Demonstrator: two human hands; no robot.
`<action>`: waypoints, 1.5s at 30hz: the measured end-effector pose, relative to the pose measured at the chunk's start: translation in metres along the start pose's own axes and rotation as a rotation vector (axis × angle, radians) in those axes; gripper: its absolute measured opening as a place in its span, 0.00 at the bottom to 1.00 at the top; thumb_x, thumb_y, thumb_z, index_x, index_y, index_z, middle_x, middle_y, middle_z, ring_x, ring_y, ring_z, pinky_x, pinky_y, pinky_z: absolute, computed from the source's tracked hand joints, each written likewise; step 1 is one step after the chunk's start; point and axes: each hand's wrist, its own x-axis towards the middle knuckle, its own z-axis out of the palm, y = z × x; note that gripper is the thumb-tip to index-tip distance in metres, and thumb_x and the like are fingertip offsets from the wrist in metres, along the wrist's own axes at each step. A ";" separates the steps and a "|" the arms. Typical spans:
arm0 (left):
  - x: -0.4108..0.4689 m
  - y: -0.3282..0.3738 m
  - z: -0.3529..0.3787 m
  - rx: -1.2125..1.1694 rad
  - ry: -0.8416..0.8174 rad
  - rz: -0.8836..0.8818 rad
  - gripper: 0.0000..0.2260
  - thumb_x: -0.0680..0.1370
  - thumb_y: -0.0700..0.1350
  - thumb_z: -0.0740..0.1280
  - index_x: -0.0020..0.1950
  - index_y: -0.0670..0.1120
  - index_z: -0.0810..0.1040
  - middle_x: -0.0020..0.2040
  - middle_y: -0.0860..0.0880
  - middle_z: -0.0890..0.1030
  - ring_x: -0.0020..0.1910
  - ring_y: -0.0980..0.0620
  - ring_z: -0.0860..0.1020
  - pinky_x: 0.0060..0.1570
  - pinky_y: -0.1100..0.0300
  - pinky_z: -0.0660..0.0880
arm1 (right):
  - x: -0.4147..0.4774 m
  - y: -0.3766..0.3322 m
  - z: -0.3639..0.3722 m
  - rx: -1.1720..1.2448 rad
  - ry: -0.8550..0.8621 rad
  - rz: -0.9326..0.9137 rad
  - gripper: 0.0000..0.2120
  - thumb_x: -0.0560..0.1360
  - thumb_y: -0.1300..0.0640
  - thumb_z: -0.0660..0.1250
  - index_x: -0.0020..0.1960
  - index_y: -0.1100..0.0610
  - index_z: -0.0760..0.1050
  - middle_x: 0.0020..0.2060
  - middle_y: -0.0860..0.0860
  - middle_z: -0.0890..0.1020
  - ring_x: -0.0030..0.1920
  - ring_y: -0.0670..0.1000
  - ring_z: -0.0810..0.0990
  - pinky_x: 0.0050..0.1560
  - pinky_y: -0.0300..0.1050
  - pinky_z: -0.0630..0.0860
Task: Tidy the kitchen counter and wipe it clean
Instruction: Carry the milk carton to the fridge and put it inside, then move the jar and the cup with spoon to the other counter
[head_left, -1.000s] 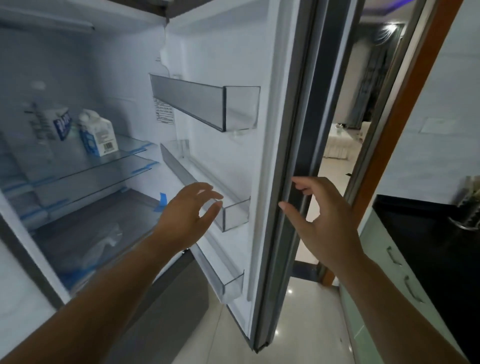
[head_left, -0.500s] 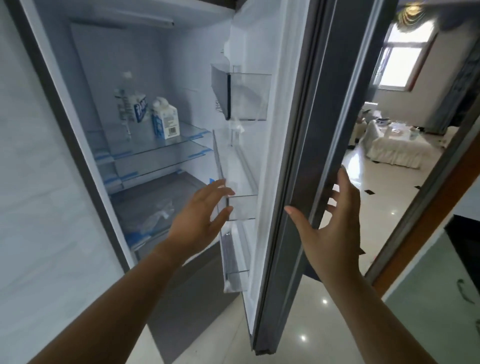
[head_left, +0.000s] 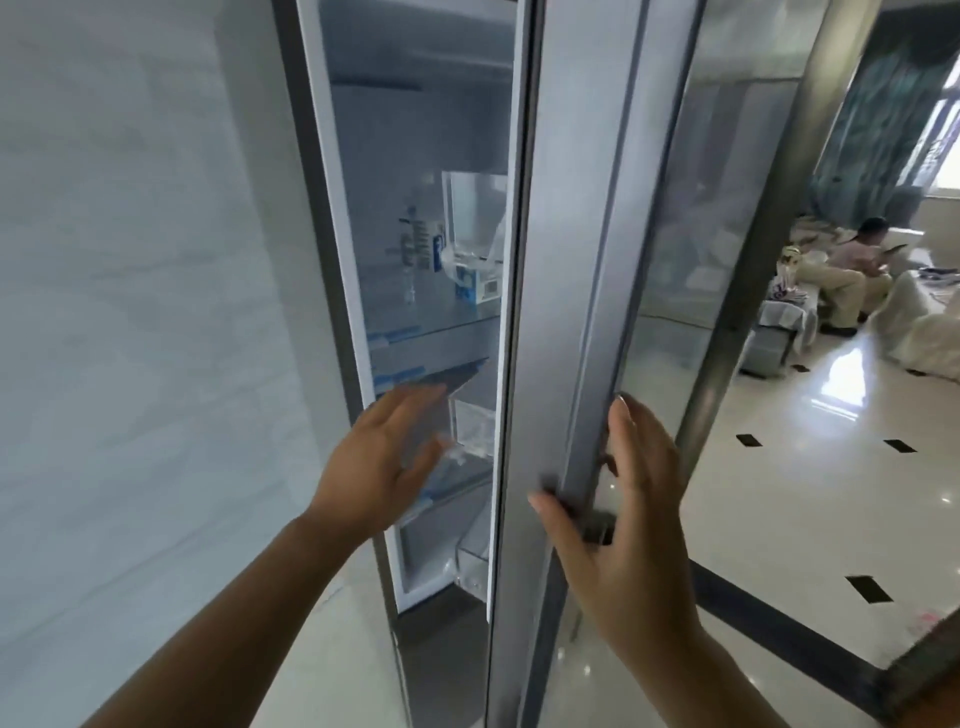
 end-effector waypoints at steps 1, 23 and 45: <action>0.004 -0.011 -0.007 0.017 0.016 -0.003 0.25 0.75 0.63 0.52 0.70 0.54 0.65 0.68 0.52 0.71 0.64 0.51 0.71 0.58 0.62 0.68 | 0.004 -0.004 0.015 -0.007 -0.009 -0.011 0.37 0.71 0.49 0.67 0.73 0.54 0.51 0.70 0.59 0.61 0.72 0.48 0.59 0.67 0.34 0.65; 0.047 -0.110 -0.058 0.109 0.144 -0.174 0.29 0.72 0.70 0.46 0.69 0.61 0.64 0.69 0.58 0.69 0.66 0.55 0.69 0.59 0.63 0.66 | 0.090 0.041 0.194 -0.140 -0.176 -0.030 0.33 0.72 0.36 0.59 0.73 0.47 0.56 0.75 0.56 0.53 0.74 0.62 0.55 0.63 0.52 0.65; -0.083 -0.025 0.020 0.126 0.497 -0.804 0.22 0.75 0.63 0.53 0.65 0.58 0.69 0.62 0.61 0.73 0.59 0.64 0.72 0.41 0.72 0.67 | 0.004 0.047 0.178 0.596 -0.630 -0.172 0.26 0.76 0.40 0.56 0.70 0.51 0.63 0.73 0.54 0.61 0.73 0.54 0.59 0.70 0.50 0.65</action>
